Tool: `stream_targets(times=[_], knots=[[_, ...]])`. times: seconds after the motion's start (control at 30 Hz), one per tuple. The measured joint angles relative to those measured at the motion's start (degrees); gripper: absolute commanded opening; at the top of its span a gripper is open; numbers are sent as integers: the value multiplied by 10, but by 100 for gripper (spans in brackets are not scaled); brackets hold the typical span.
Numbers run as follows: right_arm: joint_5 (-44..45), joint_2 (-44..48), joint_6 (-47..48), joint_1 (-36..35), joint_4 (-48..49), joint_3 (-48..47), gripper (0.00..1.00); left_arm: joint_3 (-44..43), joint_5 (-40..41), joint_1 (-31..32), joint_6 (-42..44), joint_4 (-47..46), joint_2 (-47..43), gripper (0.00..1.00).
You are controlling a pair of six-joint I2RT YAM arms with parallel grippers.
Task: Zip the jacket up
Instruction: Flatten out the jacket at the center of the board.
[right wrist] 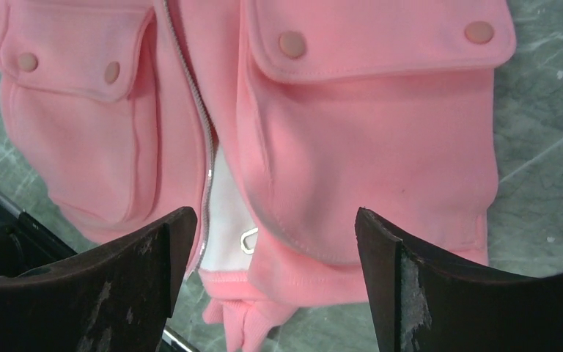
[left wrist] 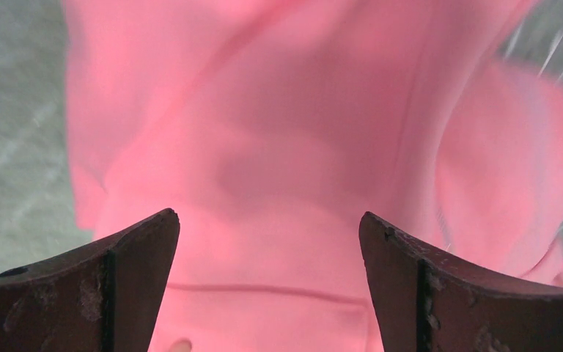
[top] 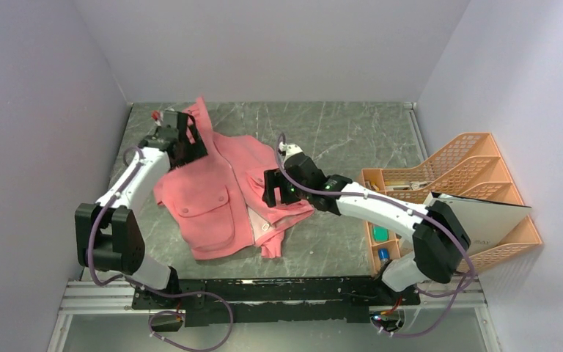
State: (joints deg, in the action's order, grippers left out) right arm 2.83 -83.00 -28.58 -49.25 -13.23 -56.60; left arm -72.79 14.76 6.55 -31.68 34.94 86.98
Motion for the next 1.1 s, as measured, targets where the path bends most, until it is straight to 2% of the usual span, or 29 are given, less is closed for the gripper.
stream_targets(times=[0.1,0.2,0.4,0.5,0.67,0.87,1.1], knots=[[-15,-29,6,12,-4,-29,83,64,-1,41,-12,3,-14,97],[-21,-68,13,17,-1,-73,77,99,0,73,-23,5,-12,95],[-29,-150,23,21,37,-110,61,107,21,92,-36,-4,18,95],[-29,-185,20,25,50,-102,57,96,32,109,-37,-7,62,95],[-24,-182,-3,27,89,-28,54,50,49,158,-25,-12,149,96],[12,-106,-33,32,106,53,54,-38,66,220,6,-5,239,96],[15,-43,-46,114,103,90,55,-231,45,258,38,36,369,96]])
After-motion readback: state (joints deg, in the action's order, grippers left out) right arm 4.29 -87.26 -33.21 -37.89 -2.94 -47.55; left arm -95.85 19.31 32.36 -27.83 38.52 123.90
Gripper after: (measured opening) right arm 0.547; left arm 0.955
